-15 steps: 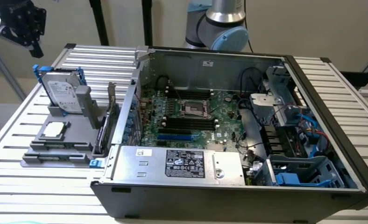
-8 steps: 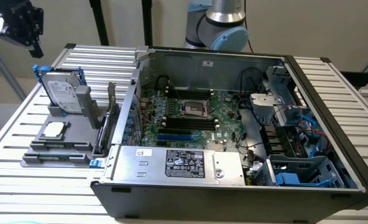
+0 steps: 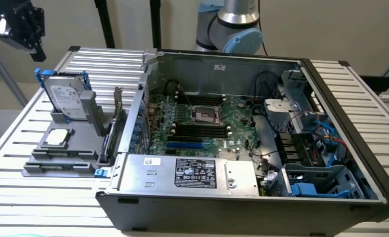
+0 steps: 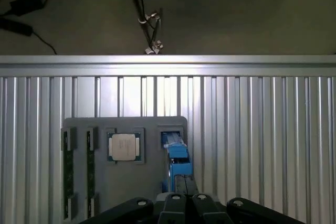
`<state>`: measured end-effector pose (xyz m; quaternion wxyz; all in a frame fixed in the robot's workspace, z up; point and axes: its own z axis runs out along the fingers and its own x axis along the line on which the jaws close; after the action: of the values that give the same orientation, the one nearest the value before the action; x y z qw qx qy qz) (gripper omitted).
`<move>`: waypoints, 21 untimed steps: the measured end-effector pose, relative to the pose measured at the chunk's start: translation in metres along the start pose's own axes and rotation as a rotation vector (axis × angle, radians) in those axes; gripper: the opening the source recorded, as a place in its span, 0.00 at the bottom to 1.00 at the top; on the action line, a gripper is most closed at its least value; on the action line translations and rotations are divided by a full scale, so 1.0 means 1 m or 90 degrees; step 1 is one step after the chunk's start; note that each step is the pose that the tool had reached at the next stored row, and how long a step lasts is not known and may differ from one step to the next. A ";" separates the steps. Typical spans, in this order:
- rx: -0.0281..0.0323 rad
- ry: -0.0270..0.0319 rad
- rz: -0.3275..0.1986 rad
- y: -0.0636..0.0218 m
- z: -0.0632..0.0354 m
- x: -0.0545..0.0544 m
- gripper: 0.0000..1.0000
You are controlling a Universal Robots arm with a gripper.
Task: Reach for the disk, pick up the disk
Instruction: 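Pick up the disk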
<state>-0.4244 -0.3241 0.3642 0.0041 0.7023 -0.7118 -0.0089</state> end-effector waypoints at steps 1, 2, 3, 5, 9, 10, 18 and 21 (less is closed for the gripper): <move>0.0000 0.0000 0.000 0.0000 0.0000 0.000 0.12; 0.0000 0.0000 0.000 0.0000 0.0000 0.000 0.18; 0.0000 0.0000 0.000 0.0000 0.0000 0.000 0.24; 0.0000 0.0001 0.000 0.0000 0.0001 0.000 0.36; 0.0001 0.0050 0.000 -0.0007 0.0037 -0.001 0.47; 0.0001 0.0058 0.000 -0.0010 0.0055 -0.001 0.47; 0.0001 0.0070 0.000 -0.0027 0.0200 -0.002 0.54; 0.0001 0.0070 0.000 -0.0040 0.0255 -0.003 0.54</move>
<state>-0.4209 -0.3208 0.3387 0.0079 0.7023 -0.7118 -0.0050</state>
